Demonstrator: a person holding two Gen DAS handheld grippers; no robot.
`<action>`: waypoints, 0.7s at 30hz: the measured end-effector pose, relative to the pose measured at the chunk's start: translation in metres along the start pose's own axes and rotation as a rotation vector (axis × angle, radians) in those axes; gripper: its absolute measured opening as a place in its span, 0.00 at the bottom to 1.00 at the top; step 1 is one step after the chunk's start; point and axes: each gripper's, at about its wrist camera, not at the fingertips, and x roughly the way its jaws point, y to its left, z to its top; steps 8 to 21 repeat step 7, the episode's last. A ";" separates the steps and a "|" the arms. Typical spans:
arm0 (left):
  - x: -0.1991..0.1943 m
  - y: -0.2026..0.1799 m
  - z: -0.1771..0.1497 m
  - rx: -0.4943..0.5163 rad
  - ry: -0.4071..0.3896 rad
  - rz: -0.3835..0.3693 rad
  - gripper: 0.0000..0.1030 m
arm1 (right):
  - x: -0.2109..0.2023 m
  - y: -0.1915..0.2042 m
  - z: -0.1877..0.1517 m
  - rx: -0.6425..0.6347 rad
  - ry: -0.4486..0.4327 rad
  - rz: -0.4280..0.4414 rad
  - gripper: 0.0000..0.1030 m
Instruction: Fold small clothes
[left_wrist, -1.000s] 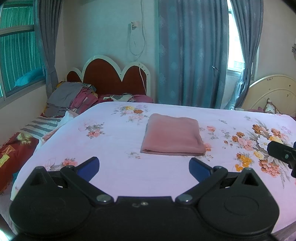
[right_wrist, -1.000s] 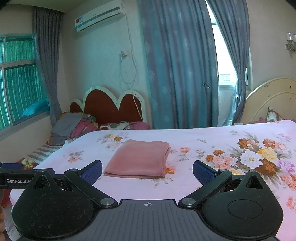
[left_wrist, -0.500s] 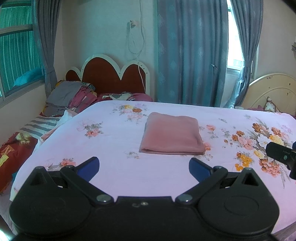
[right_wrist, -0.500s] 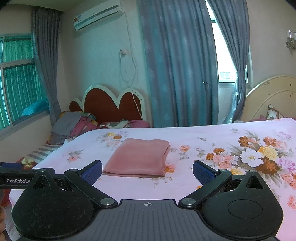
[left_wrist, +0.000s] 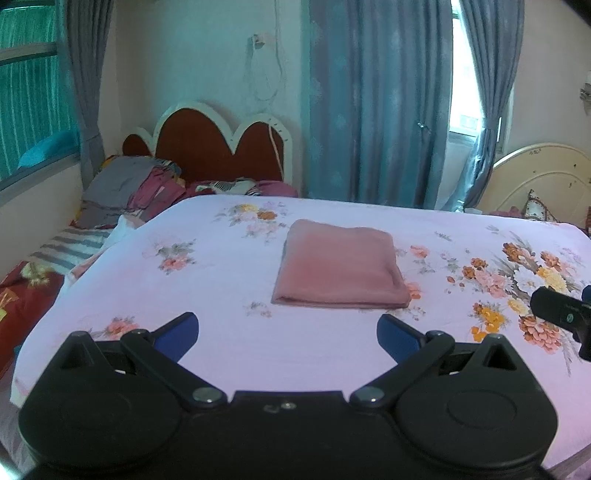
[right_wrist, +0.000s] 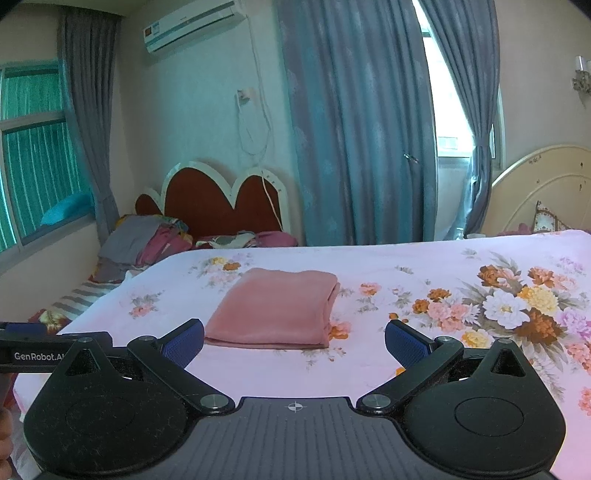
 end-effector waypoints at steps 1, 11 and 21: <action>0.003 0.002 0.000 -0.007 -0.016 -0.008 0.97 | 0.004 -0.001 0.000 0.000 0.006 -0.004 1.00; 0.066 0.015 0.014 -0.075 0.033 0.002 1.00 | 0.040 -0.022 -0.004 0.020 0.056 -0.063 1.00; 0.066 0.015 0.014 -0.075 0.033 0.002 1.00 | 0.040 -0.022 -0.004 0.020 0.056 -0.063 1.00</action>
